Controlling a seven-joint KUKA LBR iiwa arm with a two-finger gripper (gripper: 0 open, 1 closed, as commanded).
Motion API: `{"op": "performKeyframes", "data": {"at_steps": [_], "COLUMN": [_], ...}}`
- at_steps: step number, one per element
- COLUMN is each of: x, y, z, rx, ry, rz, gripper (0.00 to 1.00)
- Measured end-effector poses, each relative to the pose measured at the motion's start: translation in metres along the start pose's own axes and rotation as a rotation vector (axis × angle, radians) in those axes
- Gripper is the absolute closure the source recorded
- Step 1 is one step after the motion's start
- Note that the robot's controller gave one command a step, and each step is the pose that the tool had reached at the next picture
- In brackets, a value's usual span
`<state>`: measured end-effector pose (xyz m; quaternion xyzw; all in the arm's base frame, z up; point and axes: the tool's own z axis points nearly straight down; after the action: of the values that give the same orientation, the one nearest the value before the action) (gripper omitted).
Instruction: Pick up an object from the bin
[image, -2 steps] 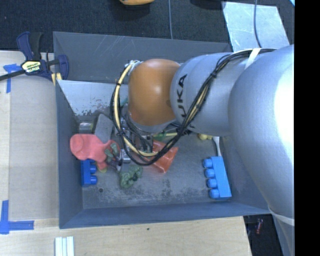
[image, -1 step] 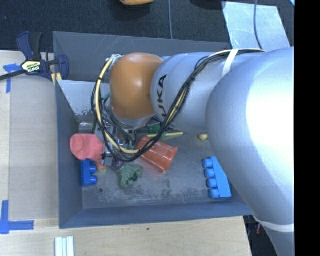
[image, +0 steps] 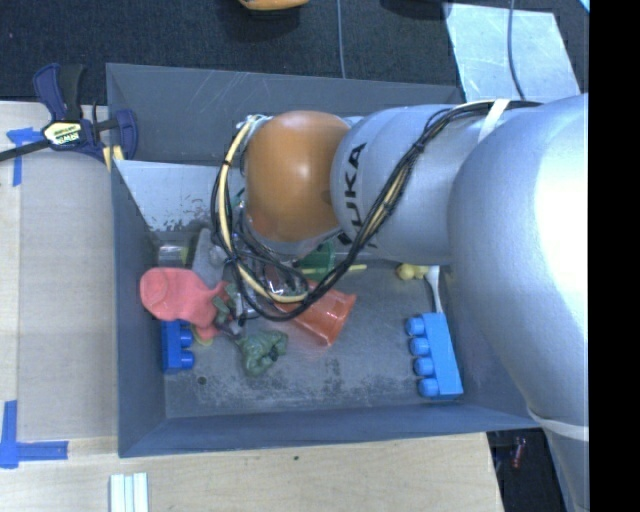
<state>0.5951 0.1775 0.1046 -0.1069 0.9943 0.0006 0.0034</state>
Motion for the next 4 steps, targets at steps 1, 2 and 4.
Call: {"op": "performKeyframes", "data": {"at_steps": [1,2,4], "x": [-0.012,-0.023,-0.04], "y": [0.018,0.021,0.036], "z": [0.025,0.026,0.024], "rx": [0.008,0.004,0.012], "ry": [0.006,-0.014,-0.045], "rz": [0.189,-0.082,-0.115], "gripper": [0.0,0.0,1.0]}}
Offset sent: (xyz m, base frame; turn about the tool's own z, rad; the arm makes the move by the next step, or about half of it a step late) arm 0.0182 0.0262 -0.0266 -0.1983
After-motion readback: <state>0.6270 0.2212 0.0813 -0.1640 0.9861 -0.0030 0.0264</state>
